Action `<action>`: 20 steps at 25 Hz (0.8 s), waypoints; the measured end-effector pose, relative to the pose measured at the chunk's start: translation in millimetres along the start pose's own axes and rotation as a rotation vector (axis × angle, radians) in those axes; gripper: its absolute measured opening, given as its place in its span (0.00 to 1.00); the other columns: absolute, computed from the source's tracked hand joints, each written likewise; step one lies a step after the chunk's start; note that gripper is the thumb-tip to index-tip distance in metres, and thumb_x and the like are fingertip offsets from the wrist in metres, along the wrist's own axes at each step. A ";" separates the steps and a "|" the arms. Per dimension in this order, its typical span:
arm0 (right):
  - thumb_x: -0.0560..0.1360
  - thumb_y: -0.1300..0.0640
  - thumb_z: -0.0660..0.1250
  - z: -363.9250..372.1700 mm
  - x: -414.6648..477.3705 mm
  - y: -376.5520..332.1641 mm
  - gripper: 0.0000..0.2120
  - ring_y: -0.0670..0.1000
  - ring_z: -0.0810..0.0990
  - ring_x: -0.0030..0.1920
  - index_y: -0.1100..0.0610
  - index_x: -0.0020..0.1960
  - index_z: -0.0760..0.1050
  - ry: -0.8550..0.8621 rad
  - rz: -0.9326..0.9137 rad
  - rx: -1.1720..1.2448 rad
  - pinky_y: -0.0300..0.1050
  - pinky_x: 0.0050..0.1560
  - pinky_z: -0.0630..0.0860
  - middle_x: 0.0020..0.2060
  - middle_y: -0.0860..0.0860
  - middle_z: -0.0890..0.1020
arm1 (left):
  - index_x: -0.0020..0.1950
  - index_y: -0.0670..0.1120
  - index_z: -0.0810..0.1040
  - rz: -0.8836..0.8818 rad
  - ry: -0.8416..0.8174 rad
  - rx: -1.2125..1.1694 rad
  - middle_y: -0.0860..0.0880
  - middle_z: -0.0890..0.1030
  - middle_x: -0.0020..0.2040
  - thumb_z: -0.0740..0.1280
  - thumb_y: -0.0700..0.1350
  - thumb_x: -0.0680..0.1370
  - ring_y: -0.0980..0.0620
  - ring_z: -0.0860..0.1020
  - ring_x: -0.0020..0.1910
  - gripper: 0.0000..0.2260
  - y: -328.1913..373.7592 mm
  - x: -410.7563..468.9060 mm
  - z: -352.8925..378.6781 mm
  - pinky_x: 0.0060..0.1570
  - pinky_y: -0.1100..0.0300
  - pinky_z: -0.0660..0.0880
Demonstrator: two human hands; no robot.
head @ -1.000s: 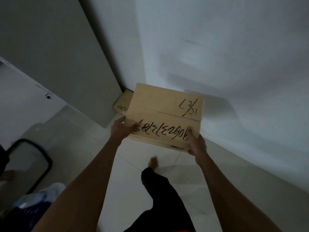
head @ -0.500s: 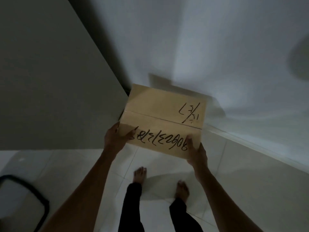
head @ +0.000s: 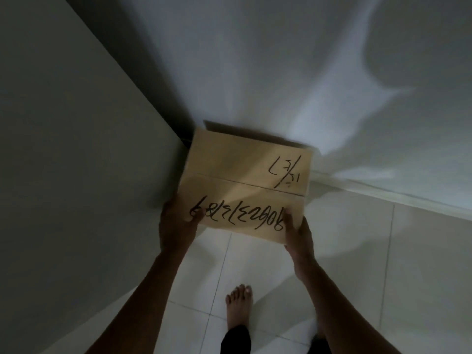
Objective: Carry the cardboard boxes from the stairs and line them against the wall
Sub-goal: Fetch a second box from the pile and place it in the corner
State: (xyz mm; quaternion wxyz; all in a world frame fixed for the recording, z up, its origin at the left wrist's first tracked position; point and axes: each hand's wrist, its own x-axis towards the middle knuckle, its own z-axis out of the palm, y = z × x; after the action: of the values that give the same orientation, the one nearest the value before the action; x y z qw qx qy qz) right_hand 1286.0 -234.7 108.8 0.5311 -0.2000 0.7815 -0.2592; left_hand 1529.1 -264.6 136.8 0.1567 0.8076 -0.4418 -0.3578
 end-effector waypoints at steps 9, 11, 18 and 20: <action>0.80 0.37 0.60 34.1 18.2 -22.6 0.29 0.59 0.81 0.61 0.53 0.74 0.66 -0.055 -0.039 -0.046 0.61 0.60 0.81 0.63 0.55 0.81 | 0.81 0.43 0.47 0.234 -0.071 0.420 0.43 0.46 0.83 0.60 0.44 0.82 0.42 0.45 0.82 0.32 4.2 20.0 10.8 0.70 0.39 0.68; 0.79 0.36 0.60 27.2 21.1 -24.2 0.32 0.61 0.80 0.63 0.54 0.76 0.63 -0.085 -0.017 -0.094 0.60 0.62 0.79 0.65 0.56 0.80 | 0.81 0.43 0.47 0.244 -0.104 0.454 0.42 0.45 0.83 0.60 0.45 0.82 0.41 0.44 0.82 0.32 5.2 23.1 9.7 0.71 0.38 0.66; 0.80 0.35 0.56 -68.7 -9.1 -20.1 0.40 0.62 0.66 0.77 0.59 0.82 0.53 0.054 -0.031 -0.252 0.55 0.74 0.64 0.77 0.62 0.67 | 0.81 0.44 0.50 0.371 -0.244 0.617 0.41 0.49 0.82 0.60 0.51 0.82 0.38 0.50 0.81 0.32 62.8 -15.6 15.5 0.75 0.38 0.60; 0.80 0.36 0.58 -139.1 -30.9 -7.7 0.40 0.61 0.66 0.77 0.59 0.82 0.54 0.169 -0.020 -0.240 0.54 0.74 0.63 0.77 0.62 0.67 | 0.81 0.43 0.53 0.539 -0.318 0.651 0.40 0.53 0.82 0.61 0.53 0.81 0.37 0.54 0.80 0.32 107.5 -54.6 38.0 0.76 0.41 0.57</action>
State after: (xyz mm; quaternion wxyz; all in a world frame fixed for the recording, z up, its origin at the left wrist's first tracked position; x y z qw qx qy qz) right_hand 1167.3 -195.8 177.9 0.4332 -0.2472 0.8467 -0.1852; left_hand 1417.9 -277.4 195.6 -0.0877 0.6060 -0.7443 -0.2666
